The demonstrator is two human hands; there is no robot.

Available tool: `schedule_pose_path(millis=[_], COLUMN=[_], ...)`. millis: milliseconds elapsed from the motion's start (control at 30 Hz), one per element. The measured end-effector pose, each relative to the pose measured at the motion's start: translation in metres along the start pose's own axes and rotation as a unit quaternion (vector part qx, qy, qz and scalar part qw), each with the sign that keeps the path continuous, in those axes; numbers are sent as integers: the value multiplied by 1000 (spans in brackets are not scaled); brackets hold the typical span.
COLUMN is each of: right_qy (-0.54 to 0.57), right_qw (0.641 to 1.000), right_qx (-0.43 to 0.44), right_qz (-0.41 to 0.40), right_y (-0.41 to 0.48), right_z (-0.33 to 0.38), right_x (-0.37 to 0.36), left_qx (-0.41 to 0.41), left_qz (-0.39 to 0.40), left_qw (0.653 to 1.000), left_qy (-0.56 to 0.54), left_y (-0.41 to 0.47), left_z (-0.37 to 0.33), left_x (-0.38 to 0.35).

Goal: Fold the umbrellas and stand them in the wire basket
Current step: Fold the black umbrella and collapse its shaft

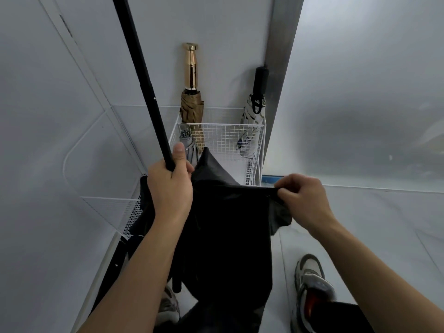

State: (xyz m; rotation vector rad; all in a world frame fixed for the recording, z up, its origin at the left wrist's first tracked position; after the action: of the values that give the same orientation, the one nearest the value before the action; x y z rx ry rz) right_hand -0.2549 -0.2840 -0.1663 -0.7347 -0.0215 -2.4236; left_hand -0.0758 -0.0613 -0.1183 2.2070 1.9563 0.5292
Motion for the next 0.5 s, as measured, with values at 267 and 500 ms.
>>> schedule_pose_path(millis=[267, 500], right_qy=[92, 144], right_qw=[995, 959], right_qx=[-2, -61], right_qz=[45, 235], right_y=[-7, -29], right_z=[1, -2], right_x=[-3, -58], left_qx=[24, 46], left_qz=[-70, -63], left_qw=[997, 995], left_qy=[-21, -59], left_y=[7, 0], left_z=[4, 4], left_x=[16, 7])
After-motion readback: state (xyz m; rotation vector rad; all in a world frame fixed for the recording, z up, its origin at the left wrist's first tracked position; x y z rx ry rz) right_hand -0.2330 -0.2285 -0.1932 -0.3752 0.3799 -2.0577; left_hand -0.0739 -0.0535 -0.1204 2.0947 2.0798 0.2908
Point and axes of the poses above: each hand's wrist, its own y-axis towards the middle knuckle, its own x-axis out of the back of the hand, z = x × y, the point moved 8 cm from there along y, towards the middle knuckle, and after that the axes turned 8 degrees about -x, right-handed, at the moved point
